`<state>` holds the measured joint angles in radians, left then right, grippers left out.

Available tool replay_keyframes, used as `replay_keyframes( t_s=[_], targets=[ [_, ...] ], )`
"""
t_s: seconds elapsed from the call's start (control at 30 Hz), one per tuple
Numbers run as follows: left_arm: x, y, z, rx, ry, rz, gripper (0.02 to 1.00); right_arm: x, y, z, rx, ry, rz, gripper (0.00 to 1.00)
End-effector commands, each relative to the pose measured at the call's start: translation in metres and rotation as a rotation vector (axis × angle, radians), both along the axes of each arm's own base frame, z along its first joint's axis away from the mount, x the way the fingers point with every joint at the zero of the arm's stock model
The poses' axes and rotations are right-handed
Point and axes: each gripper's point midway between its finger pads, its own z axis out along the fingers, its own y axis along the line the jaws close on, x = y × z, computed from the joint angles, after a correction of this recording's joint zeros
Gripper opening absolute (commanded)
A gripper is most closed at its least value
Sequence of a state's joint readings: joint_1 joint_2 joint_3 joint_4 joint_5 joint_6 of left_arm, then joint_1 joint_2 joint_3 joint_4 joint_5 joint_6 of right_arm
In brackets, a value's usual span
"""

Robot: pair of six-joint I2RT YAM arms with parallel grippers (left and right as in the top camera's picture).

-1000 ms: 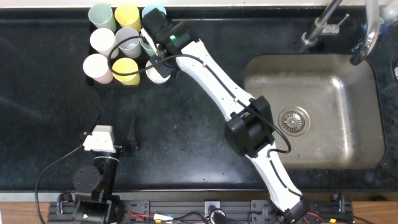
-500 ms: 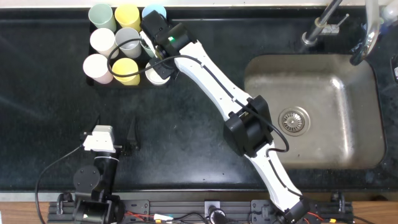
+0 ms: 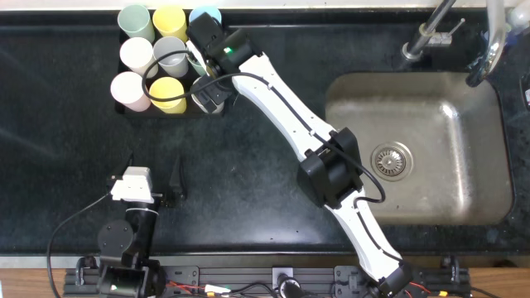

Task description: Store Cups

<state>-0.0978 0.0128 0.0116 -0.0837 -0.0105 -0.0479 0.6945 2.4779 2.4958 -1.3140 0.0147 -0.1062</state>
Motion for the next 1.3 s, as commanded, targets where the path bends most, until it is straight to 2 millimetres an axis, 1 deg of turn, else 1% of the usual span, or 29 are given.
replay_keyframes(
  t_s=[0.03, 0.1, 0.2, 0.3, 0.37, 0.5, 0.57, 0.67, 0.8, 0.9, 1.0, 1.07, 1.1, 1.13, 1.17, 1.2, 1.3],
  targets=[
    [0.000, -0.001, 0.000, 0.020, -0.007, -0.009, 1.000, 0.012, 0.003, 0.063, 0.089, -0.115, -0.011, 0.998],
    [0.000, -0.001, 0.000, 0.020, -0.007, -0.009, 1.000, 0.016, -0.002, 0.094, 0.121, -0.174, -0.026, 0.996],
    [0.000, -0.001, 0.000, 0.020, -0.007, -0.009, 1.000, 0.020, -0.015, 0.134, 0.159, -0.251, -0.050, 0.998],
    [0.000, -0.001, 0.000, 0.020, -0.007, -0.009, 1.000, 0.020, -0.034, 0.165, 0.163, -0.307, -0.085, 0.998],
    [0.000, -0.001, 0.000, 0.020, -0.007, -0.009, 1.000, 0.025, -0.057, 0.180, 0.117, -0.363, -0.140, 0.996],
    [0.000, -0.001, 0.000, 0.020, -0.007, -0.009, 1.000, 0.034, -0.119, 0.204, -0.024, -0.459, -0.283, 0.996],
    [0.000, -0.001, 0.000, 0.020, -0.007, -0.009, 1.000, 0.034, -0.141, 0.214, -0.032, -0.475, -0.341, 0.998],
    [0.000, -0.001, 0.000, 0.020, -0.007, -0.009, 1.000, 0.027, -0.176, 0.225, -0.019, -0.468, -0.437, 0.998],
    [0.000, -0.001, 0.000, 0.020, -0.007, -0.009, 1.000, 0.005, -0.236, 0.225, -0.032, -0.426, -0.583, 0.996],
    [0.000, -0.001, 0.000, 0.020, -0.007, -0.009, 1.000, -0.020, -0.289, 0.216, -0.051, -0.383, -0.724, 0.998],
    [0.000, -0.001, 0.000, 0.020, -0.007, -0.009, 0.998, -0.054, -0.340, 0.199, -0.037, -0.350, -0.856, 0.998],
    [0.000, -0.001, 0.000, 0.020, -0.007, -0.009, 1.000, -0.083, -0.369, 0.188, -0.018, -0.343, -0.955, 0.996],
    [0.000, -0.001, 0.000, 0.020, -0.007, -0.009, 1.000, -0.099, -0.378, 0.181, 0.007, -0.330, -0.997, 0.998],
    [0.000, -0.001, 0.000, 0.020, -0.007, -0.009, 1.000, -0.114, -0.381, 0.173, 0.054, -0.311, -1.032, 0.998],
    [0.000, -0.001, 0.000, 0.020, -0.007, -0.009, 1.000, -0.130, -0.378, 0.165, 0.118, -0.289, -1.034, 0.998],
    [0.000, -0.001, 0.000, 0.020, -0.007, -0.009, 1.000, -0.141, -0.371, 0.159, 0.170, -0.283, -1.008, 0.996],
    [0.000, -0.001, 0.000, 0.020, -0.007, -0.009, 0.998, -0.164, -0.355, 0.141, 0.230, -0.337, -0.860, 0.998]
  ],
)
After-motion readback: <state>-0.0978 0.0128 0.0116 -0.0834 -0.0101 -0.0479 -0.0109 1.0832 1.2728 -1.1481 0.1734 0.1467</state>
